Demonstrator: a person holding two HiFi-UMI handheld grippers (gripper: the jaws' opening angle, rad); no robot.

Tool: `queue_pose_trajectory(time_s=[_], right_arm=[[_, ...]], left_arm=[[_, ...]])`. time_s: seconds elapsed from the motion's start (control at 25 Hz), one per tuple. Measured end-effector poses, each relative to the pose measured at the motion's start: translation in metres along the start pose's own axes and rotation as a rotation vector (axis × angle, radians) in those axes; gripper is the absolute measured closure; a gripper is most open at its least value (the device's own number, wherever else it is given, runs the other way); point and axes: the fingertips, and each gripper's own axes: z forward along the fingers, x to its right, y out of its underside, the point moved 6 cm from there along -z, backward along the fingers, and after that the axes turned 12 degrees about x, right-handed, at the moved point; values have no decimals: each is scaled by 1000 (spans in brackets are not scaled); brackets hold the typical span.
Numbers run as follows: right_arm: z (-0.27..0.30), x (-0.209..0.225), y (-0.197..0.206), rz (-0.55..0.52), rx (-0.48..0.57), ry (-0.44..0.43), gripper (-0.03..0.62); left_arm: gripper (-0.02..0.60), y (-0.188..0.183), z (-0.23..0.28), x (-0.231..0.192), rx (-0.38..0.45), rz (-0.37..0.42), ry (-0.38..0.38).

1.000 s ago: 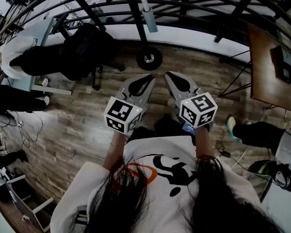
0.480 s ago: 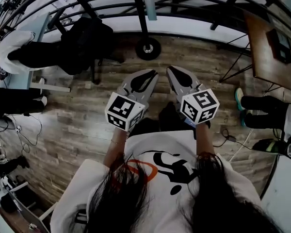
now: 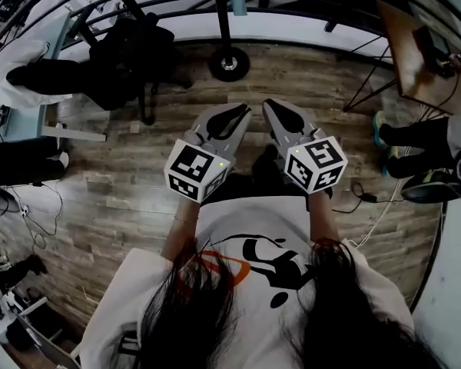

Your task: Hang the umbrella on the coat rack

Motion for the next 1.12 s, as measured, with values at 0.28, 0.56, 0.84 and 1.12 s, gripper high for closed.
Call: queue_pose_trajectory(time_s=[0.28, 0.56, 0.84, 1.12], right_arm=[[-6, -21, 2, -66, -3, -5, 574], [-4, -30, -1, -98, 1, 3, 574], [-9, -24, -7, -118, 10, 34, 574], [-20, -10, -9, -121, 32, 107, 574]], left_arm=[[551, -3, -20, 6, 24, 9, 15], [551, -8, -30, 1, 36, 19, 17], [551, -10, -32, 4, 47, 28, 26], [551, -7, -40, 2, 44, 28, 23]])
